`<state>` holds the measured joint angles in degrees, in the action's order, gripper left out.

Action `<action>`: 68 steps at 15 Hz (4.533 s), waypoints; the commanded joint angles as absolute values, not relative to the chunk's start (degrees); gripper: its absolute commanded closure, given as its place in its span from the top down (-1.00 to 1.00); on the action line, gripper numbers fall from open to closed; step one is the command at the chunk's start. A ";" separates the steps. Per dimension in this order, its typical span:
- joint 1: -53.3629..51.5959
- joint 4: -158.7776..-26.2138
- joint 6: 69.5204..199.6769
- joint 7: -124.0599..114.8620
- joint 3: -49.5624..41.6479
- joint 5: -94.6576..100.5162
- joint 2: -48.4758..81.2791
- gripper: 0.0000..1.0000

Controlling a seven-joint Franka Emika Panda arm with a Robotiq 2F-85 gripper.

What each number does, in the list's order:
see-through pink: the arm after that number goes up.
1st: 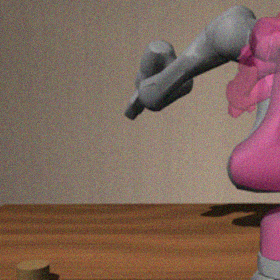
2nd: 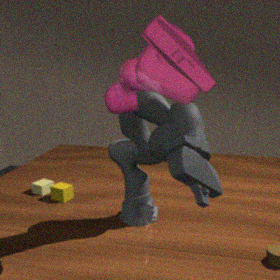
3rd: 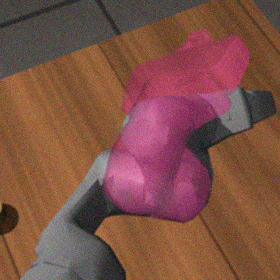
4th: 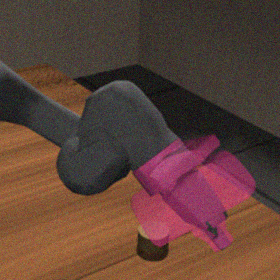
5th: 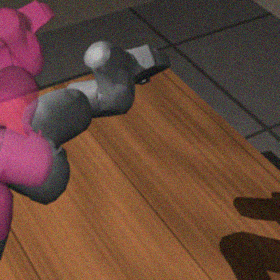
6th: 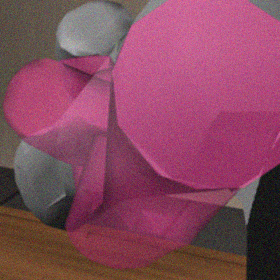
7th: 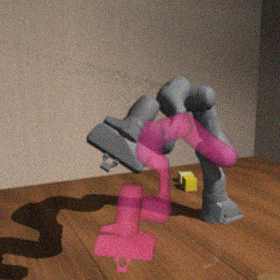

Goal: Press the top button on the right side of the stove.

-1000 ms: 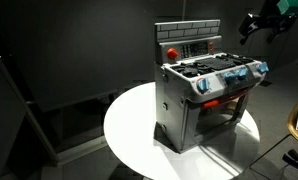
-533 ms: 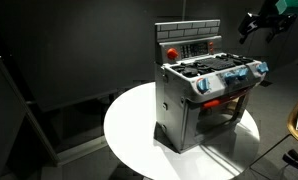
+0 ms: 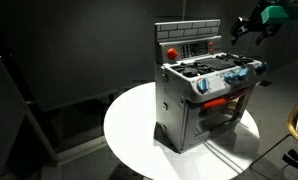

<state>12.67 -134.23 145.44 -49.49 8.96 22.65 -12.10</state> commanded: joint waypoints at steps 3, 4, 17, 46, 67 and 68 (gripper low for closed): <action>11.41 -128.21 147.49 -54.21 6.15 27.07 -4.89 1.00; 11.05 -127.23 147.97 -54.53 5.56 27.31 -3.67 1.00; 3.08 -119.17 155.95 -52.54 -1.69 22.95 6.15 1.00; 1.79 -118.66 147.67 -51.13 -3.14 18.51 3.51 1.00; 1.39 -118.35 152.21 -48.49 -4.13 16.19 5.98 1.00; 1.42 -118.81 151.06 -47.65 -3.92 15.36 5.17 1.00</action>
<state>2.02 -119.45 153.65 -51.26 -3.53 18.32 6.36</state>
